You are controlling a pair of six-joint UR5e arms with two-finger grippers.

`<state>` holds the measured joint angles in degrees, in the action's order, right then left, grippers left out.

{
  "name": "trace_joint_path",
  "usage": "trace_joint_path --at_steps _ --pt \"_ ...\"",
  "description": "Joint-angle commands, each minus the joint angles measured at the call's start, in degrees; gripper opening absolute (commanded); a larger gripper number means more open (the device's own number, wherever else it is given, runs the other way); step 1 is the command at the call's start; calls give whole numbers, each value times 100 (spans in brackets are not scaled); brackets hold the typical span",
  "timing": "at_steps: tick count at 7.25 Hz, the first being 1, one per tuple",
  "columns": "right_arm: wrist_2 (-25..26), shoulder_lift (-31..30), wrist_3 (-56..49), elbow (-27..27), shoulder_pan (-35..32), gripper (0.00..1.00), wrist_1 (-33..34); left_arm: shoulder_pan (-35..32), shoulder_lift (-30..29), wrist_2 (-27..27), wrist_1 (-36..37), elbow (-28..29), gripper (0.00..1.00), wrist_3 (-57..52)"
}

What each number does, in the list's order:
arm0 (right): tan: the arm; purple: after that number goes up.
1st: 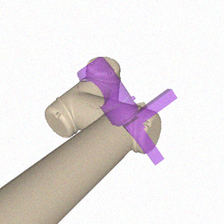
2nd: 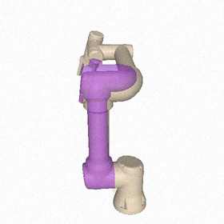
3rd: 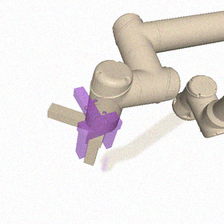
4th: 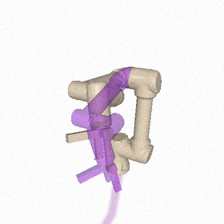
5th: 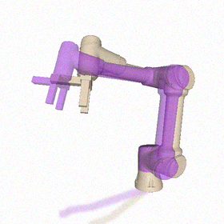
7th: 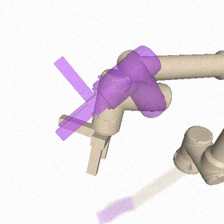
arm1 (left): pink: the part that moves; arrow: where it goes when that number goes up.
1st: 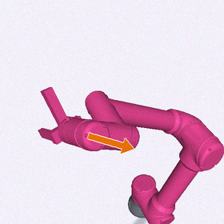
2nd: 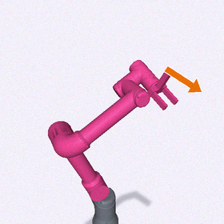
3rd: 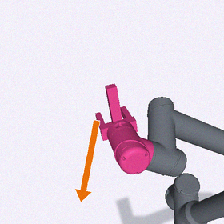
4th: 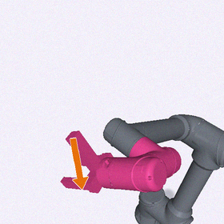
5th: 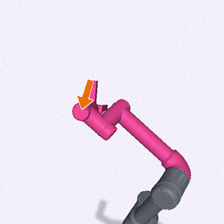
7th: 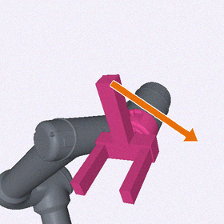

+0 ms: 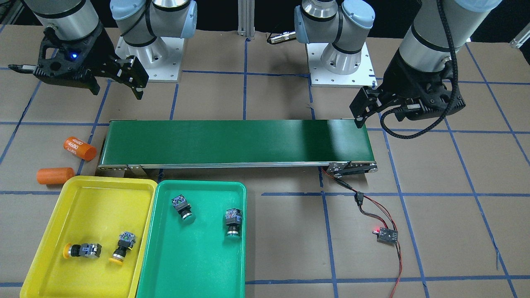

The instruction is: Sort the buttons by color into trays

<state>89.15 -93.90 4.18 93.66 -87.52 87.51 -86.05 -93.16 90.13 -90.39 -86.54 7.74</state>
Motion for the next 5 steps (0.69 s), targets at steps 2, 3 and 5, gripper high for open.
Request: trace_joint_path --at_steps 2,3,5 --pt "-29 -23 12 29 -10 100 -5 0 0 5 4 -4 100 -1" --pt "-29 -23 4 29 -10 100 -5 0 0 -4 4 -4 100 -1" --pt "-55 -49 38 29 -28 100 -5 0 0 -4 4 5 100 -1"
